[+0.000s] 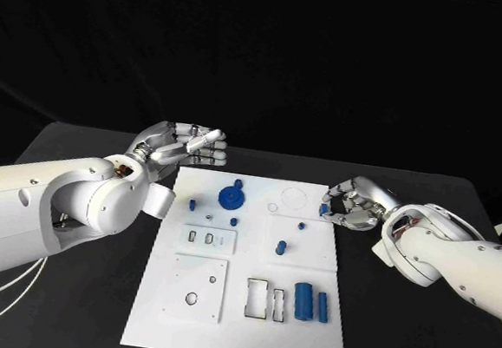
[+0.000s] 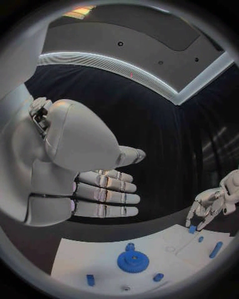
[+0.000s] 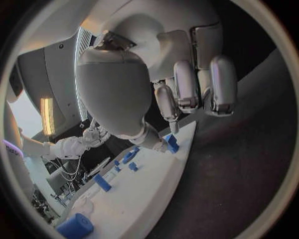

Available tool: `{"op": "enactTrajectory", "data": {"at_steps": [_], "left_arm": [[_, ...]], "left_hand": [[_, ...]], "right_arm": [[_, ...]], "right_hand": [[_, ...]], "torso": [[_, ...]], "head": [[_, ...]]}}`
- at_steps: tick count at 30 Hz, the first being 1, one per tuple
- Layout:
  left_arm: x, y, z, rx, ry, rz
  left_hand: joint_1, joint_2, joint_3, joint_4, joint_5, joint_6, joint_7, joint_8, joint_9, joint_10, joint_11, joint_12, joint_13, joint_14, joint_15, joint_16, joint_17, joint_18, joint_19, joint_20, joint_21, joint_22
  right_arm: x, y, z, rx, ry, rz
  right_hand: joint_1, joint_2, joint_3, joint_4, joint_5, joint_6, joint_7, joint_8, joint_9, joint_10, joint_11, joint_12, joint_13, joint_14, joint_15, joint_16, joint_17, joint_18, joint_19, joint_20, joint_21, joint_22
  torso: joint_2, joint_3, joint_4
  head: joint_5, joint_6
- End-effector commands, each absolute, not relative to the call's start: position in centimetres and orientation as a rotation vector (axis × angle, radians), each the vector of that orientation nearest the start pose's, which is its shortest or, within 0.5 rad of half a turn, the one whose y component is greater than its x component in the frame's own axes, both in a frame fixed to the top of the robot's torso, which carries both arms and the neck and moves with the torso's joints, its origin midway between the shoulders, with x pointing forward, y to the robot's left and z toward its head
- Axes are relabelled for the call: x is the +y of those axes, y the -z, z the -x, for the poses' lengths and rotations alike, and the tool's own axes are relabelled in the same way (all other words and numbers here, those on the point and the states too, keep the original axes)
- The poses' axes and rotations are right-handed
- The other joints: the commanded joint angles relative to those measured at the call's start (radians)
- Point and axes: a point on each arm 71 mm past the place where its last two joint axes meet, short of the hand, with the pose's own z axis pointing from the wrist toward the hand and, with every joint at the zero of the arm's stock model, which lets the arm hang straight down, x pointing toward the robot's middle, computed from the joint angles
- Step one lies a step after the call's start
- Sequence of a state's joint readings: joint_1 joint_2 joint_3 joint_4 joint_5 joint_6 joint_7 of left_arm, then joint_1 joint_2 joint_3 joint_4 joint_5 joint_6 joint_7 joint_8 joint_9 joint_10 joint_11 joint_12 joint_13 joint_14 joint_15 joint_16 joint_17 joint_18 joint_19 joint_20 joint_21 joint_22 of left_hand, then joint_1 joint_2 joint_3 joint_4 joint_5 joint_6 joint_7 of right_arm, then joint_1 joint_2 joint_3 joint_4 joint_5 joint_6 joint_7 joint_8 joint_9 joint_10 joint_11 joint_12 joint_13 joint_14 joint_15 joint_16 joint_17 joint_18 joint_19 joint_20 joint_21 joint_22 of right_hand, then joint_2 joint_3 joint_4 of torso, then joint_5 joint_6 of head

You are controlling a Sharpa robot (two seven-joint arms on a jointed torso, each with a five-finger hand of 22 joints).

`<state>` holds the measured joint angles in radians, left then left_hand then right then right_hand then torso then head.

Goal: Assemble the parts on the task board

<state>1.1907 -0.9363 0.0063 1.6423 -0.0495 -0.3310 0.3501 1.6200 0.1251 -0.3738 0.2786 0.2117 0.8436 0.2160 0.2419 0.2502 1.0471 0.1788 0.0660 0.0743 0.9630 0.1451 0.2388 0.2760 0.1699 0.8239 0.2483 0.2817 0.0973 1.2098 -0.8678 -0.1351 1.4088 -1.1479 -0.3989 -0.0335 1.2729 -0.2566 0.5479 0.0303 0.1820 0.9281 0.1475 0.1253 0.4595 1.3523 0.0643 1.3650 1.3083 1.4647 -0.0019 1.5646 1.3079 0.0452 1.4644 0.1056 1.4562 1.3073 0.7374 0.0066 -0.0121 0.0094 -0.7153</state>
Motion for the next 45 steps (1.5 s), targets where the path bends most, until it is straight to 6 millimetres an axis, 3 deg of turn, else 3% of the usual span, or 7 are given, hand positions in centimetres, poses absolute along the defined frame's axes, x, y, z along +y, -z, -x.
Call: {"op": "enactTrajectory", "data": {"at_steps": [1,14,31,37,40,45], "left_arm": [[21.8,15.7,-47.1,1.427,1.573,1.077],[21.9,15.7,-47.1,1.427,1.571,1.078],[21.9,15.7,-47.1,1.427,1.57,1.079],[21.9,15.7,-47.1,1.427,1.569,1.079],[21.9,15.7,-47.1,1.427,1.569,1.079],[22.0,15.8,-47.2,1.426,1.566,1.08]], "left_hand": [[-0.001,0.009,-0.006,0.001,-0.005,-0.007,-0.002,-0.006,0.001,-0.004,0.0,-0.002,-0.001,-0.007,-0.002,-0.005,0.001,0.011,0.001,0.003,-0.004,-0.002],[-0.001,0.009,-0.006,0.001,-0.005,-0.007,-0.002,-0.006,0.001,-0.004,0.0,-0.002,-0.001,-0.007,-0.002,-0.005,0.001,0.011,0.001,0.003,-0.004,-0.002],[0.0,0.01,-0.01,0.0,-0.005,-0.009,-0.001,-0.007,0.003,-0.006,0.0,-0.002,-0.001,-0.007,-0.002,-0.006,0.004,0.011,0.001,0.004,-0.005,-0.003],[0.0,0.01,-0.01,0.0,-0.005,-0.009,-0.001,-0.007,0.003,-0.006,0.0,-0.002,-0.001,-0.007,-0.002,-0.006,0.004,0.011,0.001,0.004,-0.005,-0.003],[0.0,0.01,-0.01,0.0,-0.005,-0.009,-0.001,-0.007,0.003,-0.006,0.0,-0.002,-0.001,-0.007,-0.002,-0.006,0.004,0.011,0.001,0.004,-0.005,-0.003],[0.0,0.01,-0.01,0.0,-0.005,-0.009,-0.001,-0.007,0.003,-0.006,0.0,-0.002,-0.001,-0.007,-0.002,-0.006,0.004,0.011,0.001,0.004,-0.005,-0.003]], "right_arm": [[-25.2,21.9,-49.5,1.743,-0.647,-0.139],[-25.0,22.3,-49.7,1.75,-0.641,-0.137],[-24.8,22.6,-49.7,1.738,-0.631,-0.151],[-25.0,22.2,-49.8,1.683,-0.623,-0.182],[-25.0,22.0,-49.7,1.651,-0.628,-0.202],[-24.5,21.5,-49.3,1.615,-0.644,-0.221]], "right_hand": [[0.002,0.008,0.002,-0.005,0.005,0.009,-0.001,0.007,0.002,0.007,0.001,0.005,0.003,0.106,0.001,0.006,0.263,-0.011,0.018,0.002,0.003,0.176],[-0.004,0.031,0.016,-0.009,0.0,0.059,-0.015,0.032,0.01,0.02,-0.011,0.016,0.015,0.106,-0.009,0.006,0.263,-0.012,0.021,-0.005,0.006,0.18],[-0.011,0.034,0.016,-0.009,-0.006,0.067,-0.019,0.036,0.012,0.026,-0.014,0.021,0.02,0.106,-0.012,0.006,0.263,-0.013,0.024,-0.009,0.009,0.183],[-0.014,0.073,0.034,-0.009,0.015,0.105,-0.035,0.06,0.026,0.049,-0.028,0.041,0.045,0.106,-0.024,0.006,0.263,-0.015,0.032,-0.018,0.018,0.191],[-0.011,0.093,0.046,-0.014,0.006,0.122,-0.044,0.073,0.036,0.063,-0.036,0.053,0.061,0.106,-0.031,0.006,0.263,-0.017,0.037,-0.025,0.024,0.196],[-0.023,0.109,0.056,-0.012,0.026,0.123,-0.049,0.081,0.046,0.07,-0.041,0.057,0.067,0.106,-0.036,0.006,0.263,-0.018,0.04,-0.031,0.027,0.199]], "torso": [[0.0,0.0004,-0.0007],[0.0,0.001,-0.0008],[0.001,0.0011,-0.0007],[0.0,0.0008,-0.0004],[0.0,0.001,-0.0001],[-0.003,-0.0003,-0.0019]], "head": [[0.001,0.0],[0.001,-0.001],[0.002,-0.004],[0.002,-0.005],[0.002,-0.006],[0.004,-0.006]]}}
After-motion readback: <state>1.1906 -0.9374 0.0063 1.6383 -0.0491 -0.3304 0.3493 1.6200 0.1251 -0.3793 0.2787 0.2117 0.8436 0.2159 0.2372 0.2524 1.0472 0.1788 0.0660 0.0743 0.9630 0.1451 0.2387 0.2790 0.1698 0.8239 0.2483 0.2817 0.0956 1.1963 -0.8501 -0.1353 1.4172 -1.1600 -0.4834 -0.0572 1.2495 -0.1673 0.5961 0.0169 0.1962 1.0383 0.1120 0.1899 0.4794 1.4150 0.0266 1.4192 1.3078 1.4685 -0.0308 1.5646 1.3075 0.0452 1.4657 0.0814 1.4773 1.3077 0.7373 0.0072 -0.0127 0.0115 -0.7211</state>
